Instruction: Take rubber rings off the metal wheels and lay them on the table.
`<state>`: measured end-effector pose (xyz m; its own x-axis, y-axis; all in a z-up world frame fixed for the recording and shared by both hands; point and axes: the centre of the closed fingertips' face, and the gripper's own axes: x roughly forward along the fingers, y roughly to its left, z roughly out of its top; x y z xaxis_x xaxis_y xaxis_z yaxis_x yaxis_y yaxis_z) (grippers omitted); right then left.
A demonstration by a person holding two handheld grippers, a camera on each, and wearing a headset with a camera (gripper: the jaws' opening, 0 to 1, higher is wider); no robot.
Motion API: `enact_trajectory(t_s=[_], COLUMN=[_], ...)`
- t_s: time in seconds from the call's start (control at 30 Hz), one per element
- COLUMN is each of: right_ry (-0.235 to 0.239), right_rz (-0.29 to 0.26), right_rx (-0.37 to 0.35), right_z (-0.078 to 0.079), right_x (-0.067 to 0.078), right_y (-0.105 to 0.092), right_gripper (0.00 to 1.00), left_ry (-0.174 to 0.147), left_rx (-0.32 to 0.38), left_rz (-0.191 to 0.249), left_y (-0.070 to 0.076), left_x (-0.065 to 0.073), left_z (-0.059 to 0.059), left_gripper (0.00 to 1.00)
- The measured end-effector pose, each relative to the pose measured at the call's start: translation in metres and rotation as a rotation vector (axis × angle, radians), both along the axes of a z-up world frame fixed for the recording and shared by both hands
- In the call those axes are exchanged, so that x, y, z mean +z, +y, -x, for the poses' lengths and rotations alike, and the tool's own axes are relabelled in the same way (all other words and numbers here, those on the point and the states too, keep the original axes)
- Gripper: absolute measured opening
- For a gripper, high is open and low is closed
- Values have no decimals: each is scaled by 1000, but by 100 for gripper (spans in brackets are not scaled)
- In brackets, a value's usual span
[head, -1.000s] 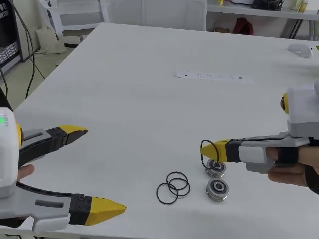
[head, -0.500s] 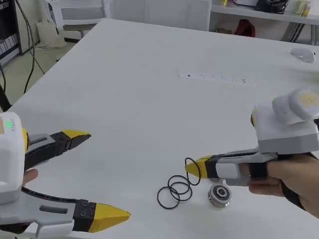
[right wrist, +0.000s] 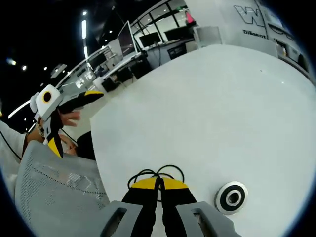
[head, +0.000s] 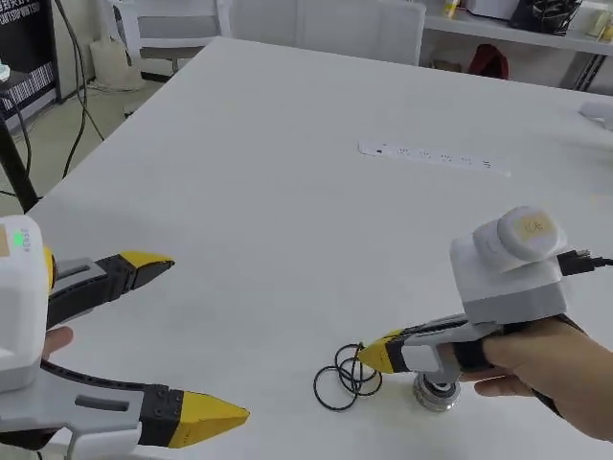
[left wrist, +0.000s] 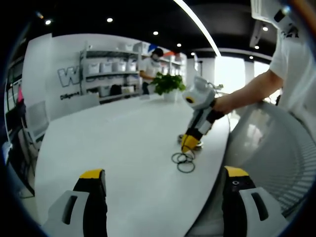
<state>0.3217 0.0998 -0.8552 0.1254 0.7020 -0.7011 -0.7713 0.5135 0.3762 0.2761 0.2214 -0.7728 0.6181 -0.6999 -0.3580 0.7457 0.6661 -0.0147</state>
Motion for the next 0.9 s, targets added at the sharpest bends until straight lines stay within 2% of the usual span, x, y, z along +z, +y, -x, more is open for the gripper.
enact_trajectory(t_s=[0.3, 0.57, 0.73, 0.9], right_ry=[22, 15, 2, -17], right_rz=[8, 18, -4, -20], right_rx=[-32, -39, -36, 0], right_z=[-4, -5, -4, 4], right_x=[-3, -2, 8, 18], right_y=[5, 0, -5, -10], right_gripper=[1, 0, 1, 7], left_ry=[27, 19, 21, 23], left_rx=[-2, 9, 8, 3], left_rz=[-7, -6, -6, -12], left_y=[-2, 1, 0, -2], left_x=[-6, -3, -3, -2], left_z=[5, 3, 4, 5], left_gripper=[99, 99, 99, 99])
